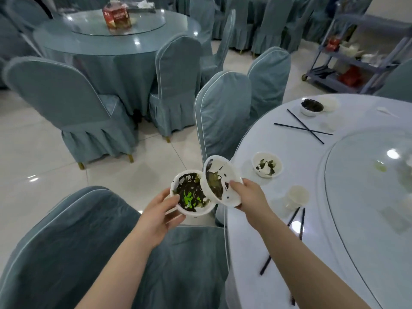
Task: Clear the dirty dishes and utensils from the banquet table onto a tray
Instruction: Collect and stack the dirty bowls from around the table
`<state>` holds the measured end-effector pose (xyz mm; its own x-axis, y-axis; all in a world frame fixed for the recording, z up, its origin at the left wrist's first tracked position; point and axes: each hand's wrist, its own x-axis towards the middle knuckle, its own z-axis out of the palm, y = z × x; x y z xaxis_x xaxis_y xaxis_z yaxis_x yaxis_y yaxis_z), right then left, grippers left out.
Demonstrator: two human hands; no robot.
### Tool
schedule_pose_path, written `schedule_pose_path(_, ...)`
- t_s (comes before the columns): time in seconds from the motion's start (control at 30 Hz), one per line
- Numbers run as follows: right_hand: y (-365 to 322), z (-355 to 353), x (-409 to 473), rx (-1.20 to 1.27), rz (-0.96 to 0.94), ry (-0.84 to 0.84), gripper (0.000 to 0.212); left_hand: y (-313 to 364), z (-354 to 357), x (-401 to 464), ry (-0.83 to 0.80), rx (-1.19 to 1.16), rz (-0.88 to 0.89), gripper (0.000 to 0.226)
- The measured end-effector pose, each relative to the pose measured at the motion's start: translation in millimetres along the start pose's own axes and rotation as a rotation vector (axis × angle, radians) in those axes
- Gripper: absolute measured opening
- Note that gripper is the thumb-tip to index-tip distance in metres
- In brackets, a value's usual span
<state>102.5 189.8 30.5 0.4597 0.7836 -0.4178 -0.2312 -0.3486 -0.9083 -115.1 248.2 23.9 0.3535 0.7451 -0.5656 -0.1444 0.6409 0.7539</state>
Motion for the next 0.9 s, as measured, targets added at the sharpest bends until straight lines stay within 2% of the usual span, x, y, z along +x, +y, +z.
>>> schedule_pose_path(0.1,1.6,15.9,9.8,-0.174,-0.054,-0.032,0.007,-1.6,12.5,6.3,-0.012,0.031,-0.026,0.034)
schedule_pose_path(0.2,7.7,18.8,20.6,-0.314,-0.078,0.006,0.006,0.7,17.5,10.6,-0.007,0.062,-0.032,0.037)
schedule_pose_path(0.27,11.1,17.2,25.3,-0.308,-0.067,0.001,0.012,1.1,17.4,13.6,-0.020,0.065,-0.040,0.037)
schedule_pose_path(0.43,15.1,15.8,31.3,-0.249,0.056,-0.129,0.018,-0.6,21.0,22.1,-0.109,0.076,-0.086,0.037)
schedule_pose_path(0.57,19.2,7.5,38.9,-0.359,0.011,-0.119,0.020,-0.1,25.7,28.5,-0.147,0.103,-0.134,0.047)
schedule_pose_path(0.63,17.8,1.7,39.7,-0.353,0.005,-0.119,0.012,0.4,32.2,31.9,-0.186,0.177,-0.108,0.035)
schedule_pose_path(0.73,10.6,-13.0,44.7,-0.197,0.107,-0.137,0.047,1.6,44.6,39.7,-0.088,0.153,-0.103,0.040)
schedule_pose_path(0.77,8.0,-20.0,48.3,-0.139,0.139,-0.136,0.053,2.1,47.7,42.0,-0.067,0.130,-0.107,0.041)
schedule_pose_path(0.83,5.2,-36.0,59.9,-0.113,0.116,-0.100,0.045,3.2,51.4,46.1,-0.065,0.085,-0.113,0.038)
schedule_pose_path(0.9,3.9,-55.3,77.1,-0.264,-0.025,0.034,0.025,4.2,52.8,49.8,-0.071,0.042,-0.118,0.034)
